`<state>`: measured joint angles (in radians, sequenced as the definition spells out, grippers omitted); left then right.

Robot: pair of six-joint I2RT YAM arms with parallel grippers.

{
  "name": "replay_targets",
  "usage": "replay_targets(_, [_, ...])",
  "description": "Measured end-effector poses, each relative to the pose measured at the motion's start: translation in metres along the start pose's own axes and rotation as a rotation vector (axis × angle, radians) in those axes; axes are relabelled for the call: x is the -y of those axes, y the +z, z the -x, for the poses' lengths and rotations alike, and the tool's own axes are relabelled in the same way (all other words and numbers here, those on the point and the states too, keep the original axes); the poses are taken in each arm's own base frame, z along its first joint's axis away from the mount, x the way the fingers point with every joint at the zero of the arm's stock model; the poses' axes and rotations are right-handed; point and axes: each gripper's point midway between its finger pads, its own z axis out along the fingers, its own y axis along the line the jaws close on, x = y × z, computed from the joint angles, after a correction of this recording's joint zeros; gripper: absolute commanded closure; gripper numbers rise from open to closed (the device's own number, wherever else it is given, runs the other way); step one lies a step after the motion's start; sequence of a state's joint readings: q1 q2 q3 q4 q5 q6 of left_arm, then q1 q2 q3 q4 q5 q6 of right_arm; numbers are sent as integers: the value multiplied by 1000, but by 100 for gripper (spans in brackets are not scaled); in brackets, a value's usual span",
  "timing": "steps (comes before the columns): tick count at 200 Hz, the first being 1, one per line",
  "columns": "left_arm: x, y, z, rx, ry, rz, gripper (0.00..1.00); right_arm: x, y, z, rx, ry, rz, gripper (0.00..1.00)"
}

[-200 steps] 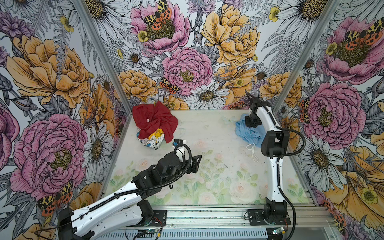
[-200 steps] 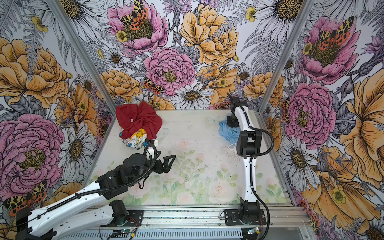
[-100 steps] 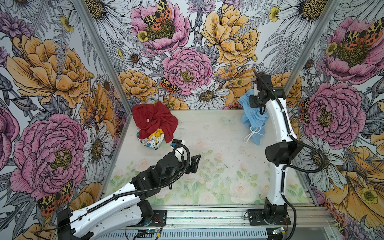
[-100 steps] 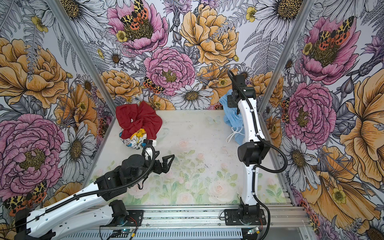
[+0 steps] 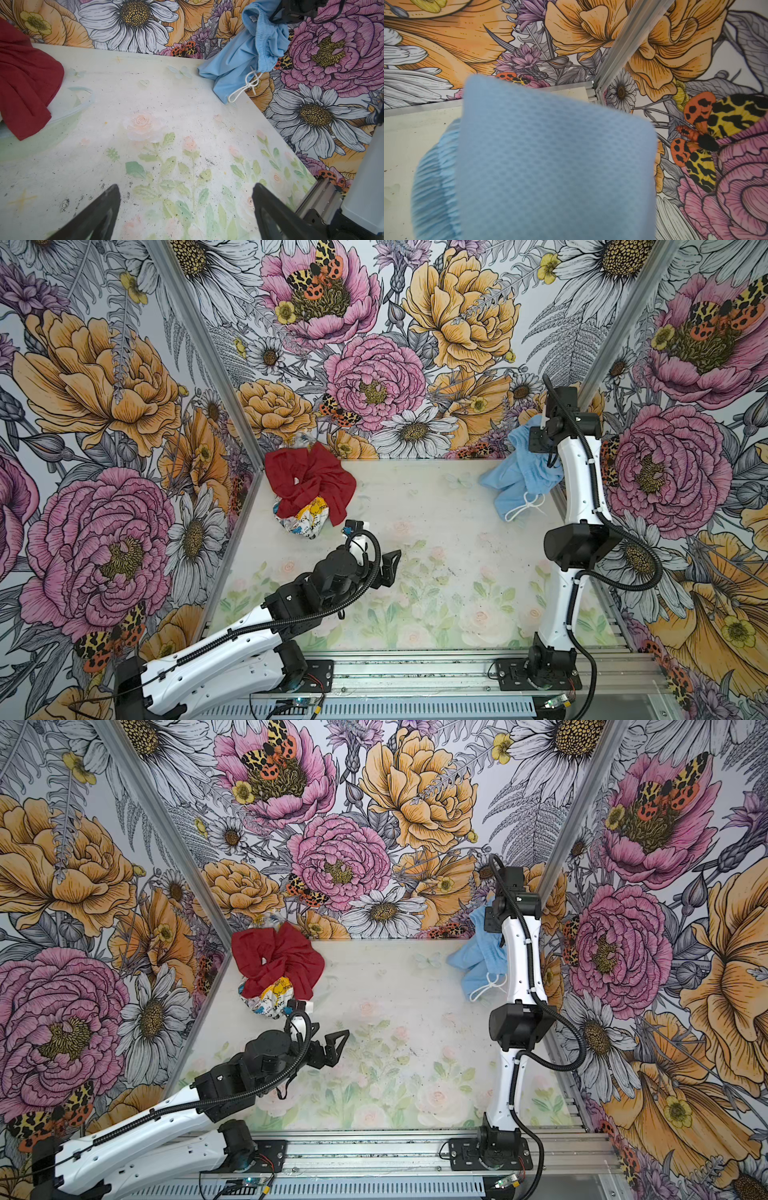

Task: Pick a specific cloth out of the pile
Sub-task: 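Lower the shorts into the far corner and release the right gripper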

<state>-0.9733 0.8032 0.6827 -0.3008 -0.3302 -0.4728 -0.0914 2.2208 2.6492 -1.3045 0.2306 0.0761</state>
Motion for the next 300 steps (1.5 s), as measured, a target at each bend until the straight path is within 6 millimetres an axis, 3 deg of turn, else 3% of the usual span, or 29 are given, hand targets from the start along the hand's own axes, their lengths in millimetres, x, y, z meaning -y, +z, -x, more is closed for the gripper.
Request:
replay_targets(44, [-7,-3,-5,8,-10,11,1,-30,62,-14,-68,-26,40,100])
replay_targets(71, [-10,-3,-9,7,-12,25,1,-44,83,-14,-62,-37,42,100])
replay_targets(152, [-15,2,-14,-3,-6,49,1,-41,85,25,100,-8,-34,100])
replay_targets(177, [-15,2,-15,-4,-6,49,1,-41,88,29,119,1,-40,100])
replay_targets(204, [-16,2,-16,-4,-6,49,1,-43,108,0,46,-9,-55,100])
replay_targets(230, [-16,-2,-14,7,-10,42,1,-50,130,-55,-76,-41,-64,100])
replay_targets(256, [-15,-5,-10,22,-17,34,1,-58,132,-95,-141,-76,-72,100])
replay_targets(276, [-15,-5,-10,22,-17,33,1,-62,128,-107,-137,-86,-75,100])
replay_targets(300, [-15,-5,-10,22,-17,33,1,-65,128,-103,-110,-85,-91,100])
